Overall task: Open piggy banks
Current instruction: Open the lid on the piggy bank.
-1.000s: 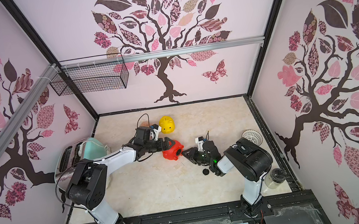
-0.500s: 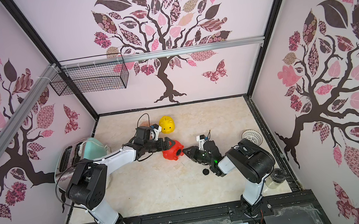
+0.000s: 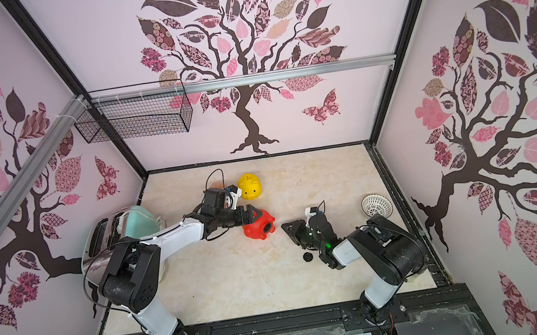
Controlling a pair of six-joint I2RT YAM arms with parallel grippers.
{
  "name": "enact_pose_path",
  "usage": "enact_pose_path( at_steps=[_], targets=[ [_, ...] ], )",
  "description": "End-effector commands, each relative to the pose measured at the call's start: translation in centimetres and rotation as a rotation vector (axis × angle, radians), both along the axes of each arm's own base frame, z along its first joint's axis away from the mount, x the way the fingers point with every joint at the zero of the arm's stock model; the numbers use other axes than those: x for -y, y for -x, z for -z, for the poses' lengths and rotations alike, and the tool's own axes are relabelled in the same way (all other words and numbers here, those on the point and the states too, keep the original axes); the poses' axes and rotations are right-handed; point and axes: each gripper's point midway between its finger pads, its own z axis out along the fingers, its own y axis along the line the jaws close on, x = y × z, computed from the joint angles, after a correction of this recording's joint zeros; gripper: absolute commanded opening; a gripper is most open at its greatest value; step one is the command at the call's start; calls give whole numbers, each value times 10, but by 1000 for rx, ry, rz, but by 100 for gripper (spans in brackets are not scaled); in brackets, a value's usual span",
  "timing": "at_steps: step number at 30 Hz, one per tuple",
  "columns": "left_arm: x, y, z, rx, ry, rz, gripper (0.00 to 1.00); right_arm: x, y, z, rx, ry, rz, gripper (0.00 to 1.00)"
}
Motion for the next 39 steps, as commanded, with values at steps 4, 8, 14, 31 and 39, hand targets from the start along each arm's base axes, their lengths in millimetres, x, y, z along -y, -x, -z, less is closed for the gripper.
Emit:
enact_pose_path(
  at_steps=[4, 8, 14, 31, 39],
  targets=[
    [-30, 18, 60, -155, -170, -59, 91, -21, -9, -24, 44, -85, -46, 23],
    [-30, 18, 62, -160, -170, -59, 90, -31, -10, -24, 52, -106, -72, 20],
    [-31, 18, 63, -162, -172, -57, 90, -47, -11, -22, 55, -111, -114, 18],
    [-26, 20, 64, -174, -154, -39, 89, -62, -19, -5, 36, -118, -143, 17],
    [-24, 21, 66, -178, -146, -28, 88, -66, -20, -9, 46, -151, -151, 20]
  ],
)
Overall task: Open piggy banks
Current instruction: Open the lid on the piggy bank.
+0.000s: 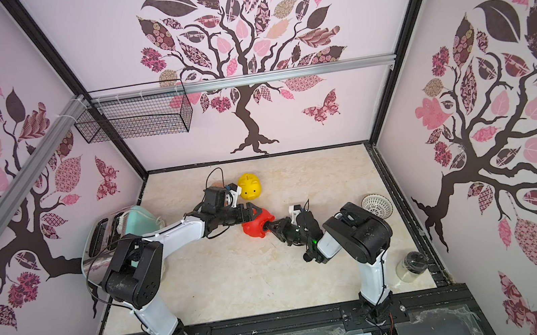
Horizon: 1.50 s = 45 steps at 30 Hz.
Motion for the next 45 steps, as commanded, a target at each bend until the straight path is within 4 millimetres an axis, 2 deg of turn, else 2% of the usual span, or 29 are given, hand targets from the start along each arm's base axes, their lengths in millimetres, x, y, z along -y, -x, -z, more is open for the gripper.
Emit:
enact_pose_path(
  at_steps=[1, 11, 23, 35, 45],
  targets=[
    [-26, 30, 64, -184, -160, -16, 88, -9, -5, -14, 37, -50, -14, 20],
    [-25, 32, 62, -182, -151, -12, 87, -8, -3, -24, 19, -117, -6, 23],
    [-20, 39, 64, -187, -139, 1, 87, -2, -5, 7, -122, -183, 64, 23],
    [-16, 42, 62, -183, -133, 22, 86, -8, -14, 6, -141, -220, 70, 23],
    [-11, 45, 63, -189, -125, 44, 86, -12, -18, 13, -140, -200, 61, 15]
  ],
)
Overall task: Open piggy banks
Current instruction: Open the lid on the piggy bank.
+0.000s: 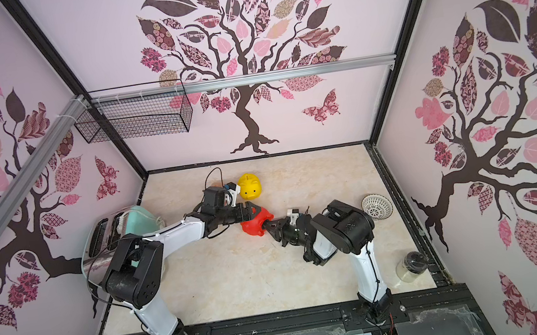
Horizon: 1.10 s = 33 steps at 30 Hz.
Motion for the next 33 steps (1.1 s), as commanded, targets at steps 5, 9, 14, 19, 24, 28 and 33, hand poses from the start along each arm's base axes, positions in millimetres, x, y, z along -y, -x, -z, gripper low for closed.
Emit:
enact_pose_path(
  at_steps=[5, 9, 14, 19, 24, 28, 33],
  targets=[
    [-8, 51, 64, -228, -119, 63, 86, -7, -9, 6, 30, 42, -4, 10],
    [-8, 50, 65, -230, -118, 66, 85, -9, -11, 6, 68, 100, -22, 6],
    [-7, 51, 67, -235, -118, 70, 85, -7, -13, 4, 124, 153, -20, 0],
    [-7, 50, 67, -236, -120, 70, 86, -8, -16, 2, 202, 179, -22, 0],
    [-8, 51, 68, -239, -124, 70, 85, -8, -17, 3, 320, 246, -35, 0],
    [-8, 51, 69, -241, -127, 71, 85, -10, -15, 0, 458, 328, -68, 0],
    [-8, 50, 69, -240, -130, 72, 85, -4, -15, 8, 574, 490, -88, 0]
  ],
)
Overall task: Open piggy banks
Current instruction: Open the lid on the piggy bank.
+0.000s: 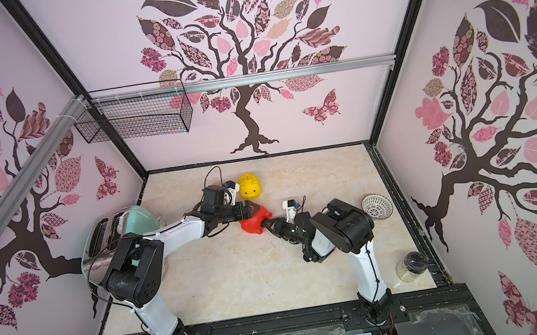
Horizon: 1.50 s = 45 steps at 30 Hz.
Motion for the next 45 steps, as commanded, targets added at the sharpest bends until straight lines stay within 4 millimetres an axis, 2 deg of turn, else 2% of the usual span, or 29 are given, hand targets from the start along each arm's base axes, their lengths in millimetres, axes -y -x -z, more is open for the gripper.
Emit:
enact_pose_path(
  at_steps=[1, 11, 23, 32, 45],
  targets=[
    [-6, 58, 70, -269, -114, 75, 85, 2, -9, 12, 126, 184, 9, 0],
    [-6, 58, 71, -272, -118, 76, 85, 12, -16, 22, 306, 425, 9, 0],
    [-8, 58, 76, -280, -140, 75, 85, 16, -18, 29, 474, 595, -26, 0],
    [-22, 53, 79, -286, -166, 25, 85, 31, -13, 26, 486, 594, 39, 0],
    [-23, 52, 81, -291, -172, 19, 85, 40, 4, 21, 480, 557, 47, 0]
  ],
)
